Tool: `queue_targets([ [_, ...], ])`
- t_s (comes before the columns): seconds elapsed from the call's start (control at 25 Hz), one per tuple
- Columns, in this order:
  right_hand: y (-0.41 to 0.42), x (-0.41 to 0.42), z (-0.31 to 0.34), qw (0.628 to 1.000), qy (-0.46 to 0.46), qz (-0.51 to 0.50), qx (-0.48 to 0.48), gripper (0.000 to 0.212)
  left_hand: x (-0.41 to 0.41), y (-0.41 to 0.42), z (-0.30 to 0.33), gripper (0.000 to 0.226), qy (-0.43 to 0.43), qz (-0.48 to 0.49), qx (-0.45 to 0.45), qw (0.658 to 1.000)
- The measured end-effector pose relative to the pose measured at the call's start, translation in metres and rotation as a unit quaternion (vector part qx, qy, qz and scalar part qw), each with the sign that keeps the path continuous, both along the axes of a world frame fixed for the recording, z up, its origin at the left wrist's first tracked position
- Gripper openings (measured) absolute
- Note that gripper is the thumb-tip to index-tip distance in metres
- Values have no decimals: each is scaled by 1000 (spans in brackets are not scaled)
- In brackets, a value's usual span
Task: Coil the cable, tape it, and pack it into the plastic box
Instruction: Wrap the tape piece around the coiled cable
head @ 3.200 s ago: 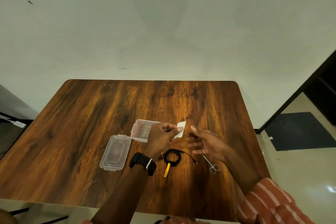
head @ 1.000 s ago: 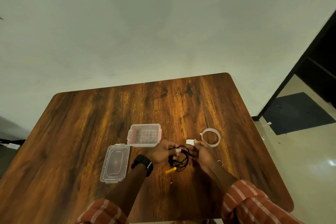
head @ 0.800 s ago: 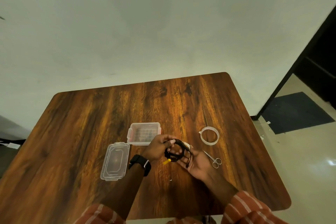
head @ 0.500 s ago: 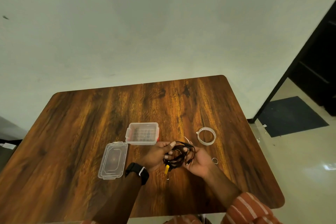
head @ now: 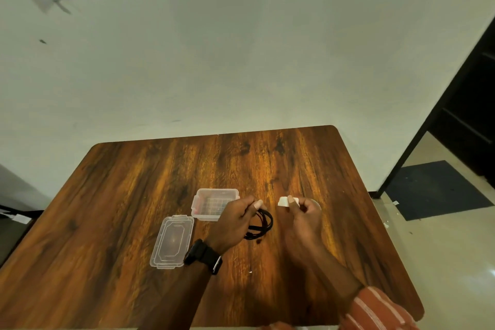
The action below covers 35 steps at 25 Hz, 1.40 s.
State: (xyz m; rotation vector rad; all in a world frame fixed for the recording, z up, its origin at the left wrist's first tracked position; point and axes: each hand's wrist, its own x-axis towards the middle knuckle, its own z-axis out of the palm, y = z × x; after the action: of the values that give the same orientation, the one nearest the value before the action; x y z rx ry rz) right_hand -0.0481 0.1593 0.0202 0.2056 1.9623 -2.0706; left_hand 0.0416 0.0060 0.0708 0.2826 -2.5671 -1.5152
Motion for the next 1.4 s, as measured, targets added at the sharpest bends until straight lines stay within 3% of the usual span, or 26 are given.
queue_targets([
  [0.08,-4,-14,18,992,105,23,70,7,-4,-2,12,27,21,-26,-4,999],
  [0.16,-13,-20,36,981,136,129,40,9,-9,-4,23,24,46,-46,-16,998],
  [0.24,-21,-16,46,965,92,240,-41,13,-13,-6,29,16,65,-44,-19,997],
  [0.32,-22,-7,51,953,15,282,-110,10,-14,-7,32,9,82,-19,4,996],
  [0.56,-16,1,56,905,-106,334,-243,8,-12,-9,35,11,111,32,-13,993],
  [0.88,-14,5,66,837,-247,313,-375,25,-6,-9,43,7,95,4,75,993],
  [0.96,-12,4,72,832,-259,312,-377,25,-3,-6,46,16,100,-7,83,992],
  [1.16,-7,-3,85,867,-239,321,-298,34,11,0,49,25,98,-39,171,980],
  [1.4,-6,-15,95,875,-247,358,-211,29,16,-2,43,14,121,-18,121,985],
])
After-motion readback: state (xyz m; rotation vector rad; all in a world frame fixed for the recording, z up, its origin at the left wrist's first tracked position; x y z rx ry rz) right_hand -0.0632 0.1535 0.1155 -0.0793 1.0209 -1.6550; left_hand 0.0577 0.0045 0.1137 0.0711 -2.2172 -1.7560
